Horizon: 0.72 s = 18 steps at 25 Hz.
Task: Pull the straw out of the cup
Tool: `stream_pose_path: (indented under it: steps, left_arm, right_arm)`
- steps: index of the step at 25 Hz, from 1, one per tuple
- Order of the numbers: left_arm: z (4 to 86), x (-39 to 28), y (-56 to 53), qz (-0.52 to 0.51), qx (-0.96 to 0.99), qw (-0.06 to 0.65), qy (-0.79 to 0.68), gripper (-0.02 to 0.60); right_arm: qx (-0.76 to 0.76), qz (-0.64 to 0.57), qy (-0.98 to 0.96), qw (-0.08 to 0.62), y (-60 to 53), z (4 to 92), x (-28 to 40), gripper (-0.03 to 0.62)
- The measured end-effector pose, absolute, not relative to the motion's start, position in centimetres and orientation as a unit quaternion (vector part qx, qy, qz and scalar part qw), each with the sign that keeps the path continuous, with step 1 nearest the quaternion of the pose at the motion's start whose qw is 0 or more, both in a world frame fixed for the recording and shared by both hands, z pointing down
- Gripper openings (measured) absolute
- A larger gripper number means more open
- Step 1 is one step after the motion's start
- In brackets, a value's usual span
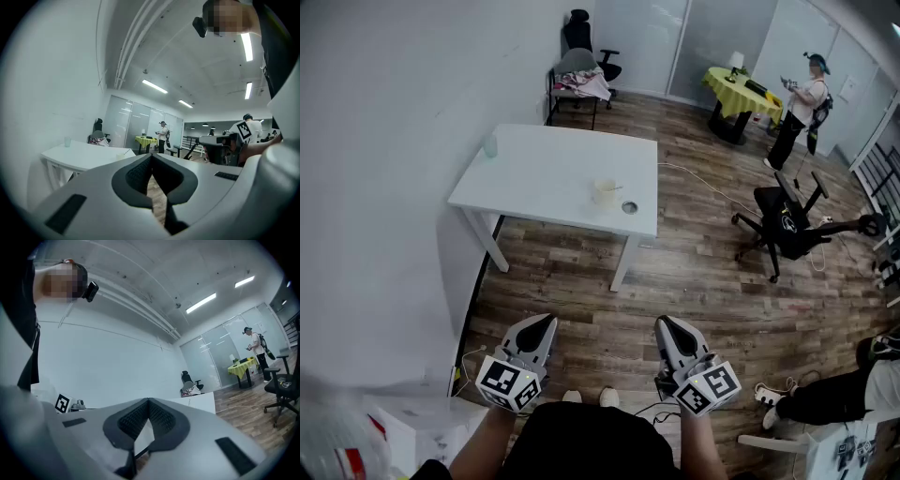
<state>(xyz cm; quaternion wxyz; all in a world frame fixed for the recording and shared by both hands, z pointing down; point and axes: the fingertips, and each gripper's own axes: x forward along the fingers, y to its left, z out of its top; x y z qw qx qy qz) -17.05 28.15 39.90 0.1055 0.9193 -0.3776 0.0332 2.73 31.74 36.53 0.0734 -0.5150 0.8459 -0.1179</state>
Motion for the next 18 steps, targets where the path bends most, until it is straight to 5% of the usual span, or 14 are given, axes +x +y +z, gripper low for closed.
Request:
stream_pose_path:
  steps: [18]
  left_arm:
    - [39.5, -12.2, 27.1, 0.031, 0.911, 0.111, -0.396, 0.014]
  right_arm:
    - [-0.487, -0.122, 0.861, 0.080, 30.7, 36.8, 7.1, 0.021]
